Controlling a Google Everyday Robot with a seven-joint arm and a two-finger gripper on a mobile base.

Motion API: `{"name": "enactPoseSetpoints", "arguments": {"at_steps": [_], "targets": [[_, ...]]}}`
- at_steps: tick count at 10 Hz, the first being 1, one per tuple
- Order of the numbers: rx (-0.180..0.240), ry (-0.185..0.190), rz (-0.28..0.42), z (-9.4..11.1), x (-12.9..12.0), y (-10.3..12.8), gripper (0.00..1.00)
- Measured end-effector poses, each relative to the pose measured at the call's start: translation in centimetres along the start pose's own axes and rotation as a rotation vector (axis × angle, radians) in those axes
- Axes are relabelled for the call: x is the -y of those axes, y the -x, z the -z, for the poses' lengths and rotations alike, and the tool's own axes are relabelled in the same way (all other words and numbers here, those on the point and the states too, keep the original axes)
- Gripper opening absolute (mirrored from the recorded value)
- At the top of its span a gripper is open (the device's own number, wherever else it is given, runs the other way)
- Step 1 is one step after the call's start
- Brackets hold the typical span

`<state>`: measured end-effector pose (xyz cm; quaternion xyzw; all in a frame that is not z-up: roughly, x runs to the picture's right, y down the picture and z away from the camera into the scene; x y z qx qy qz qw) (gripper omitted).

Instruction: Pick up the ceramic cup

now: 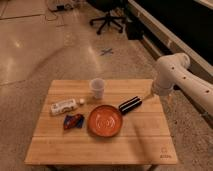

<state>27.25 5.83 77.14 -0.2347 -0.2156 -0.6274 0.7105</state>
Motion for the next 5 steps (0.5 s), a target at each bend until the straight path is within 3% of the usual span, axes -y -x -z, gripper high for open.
{"name": "enactPoseSetpoints", "arguments": {"at_steps": [2,5], "targets": [[0.001,0.001,0.011,-0.2,0.8,-0.9,0.8],[0.009,0.001,0.059,-1.4,5.0,-3.3,0.8]]}}
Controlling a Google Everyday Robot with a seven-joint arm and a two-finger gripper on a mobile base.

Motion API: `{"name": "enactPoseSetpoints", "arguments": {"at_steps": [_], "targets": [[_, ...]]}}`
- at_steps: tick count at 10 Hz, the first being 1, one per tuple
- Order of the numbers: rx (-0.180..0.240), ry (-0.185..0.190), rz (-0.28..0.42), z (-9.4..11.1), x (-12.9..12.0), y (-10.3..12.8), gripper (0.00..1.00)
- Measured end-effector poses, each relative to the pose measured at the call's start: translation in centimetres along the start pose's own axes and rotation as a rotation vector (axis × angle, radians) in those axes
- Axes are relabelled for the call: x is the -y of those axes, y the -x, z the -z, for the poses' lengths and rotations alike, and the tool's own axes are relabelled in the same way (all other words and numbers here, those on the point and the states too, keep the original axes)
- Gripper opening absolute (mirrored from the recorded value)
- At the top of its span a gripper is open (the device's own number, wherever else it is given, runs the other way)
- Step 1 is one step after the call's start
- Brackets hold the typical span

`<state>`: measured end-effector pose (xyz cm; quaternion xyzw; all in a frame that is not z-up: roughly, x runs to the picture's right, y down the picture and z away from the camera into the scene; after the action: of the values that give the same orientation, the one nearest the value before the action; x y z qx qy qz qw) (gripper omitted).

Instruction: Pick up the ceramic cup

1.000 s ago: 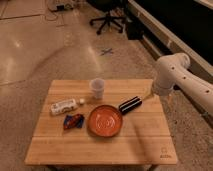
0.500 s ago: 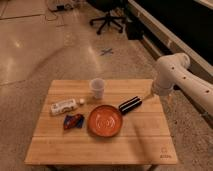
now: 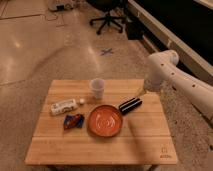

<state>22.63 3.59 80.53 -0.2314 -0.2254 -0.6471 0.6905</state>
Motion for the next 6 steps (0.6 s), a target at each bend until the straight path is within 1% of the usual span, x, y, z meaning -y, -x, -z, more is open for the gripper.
{"name": "enactPoseSetpoints", "arguments": {"at_steps": [3,4,6], "targets": [[0.013,-0.01,0.008,-1.3,4.5,-2.9,0.8],[0.017,-0.021,0.009,-1.5,6.3,-4.1,0.8],[0.018,-0.048,0.007,-1.3,9.0,-6.0,0.8]]}}
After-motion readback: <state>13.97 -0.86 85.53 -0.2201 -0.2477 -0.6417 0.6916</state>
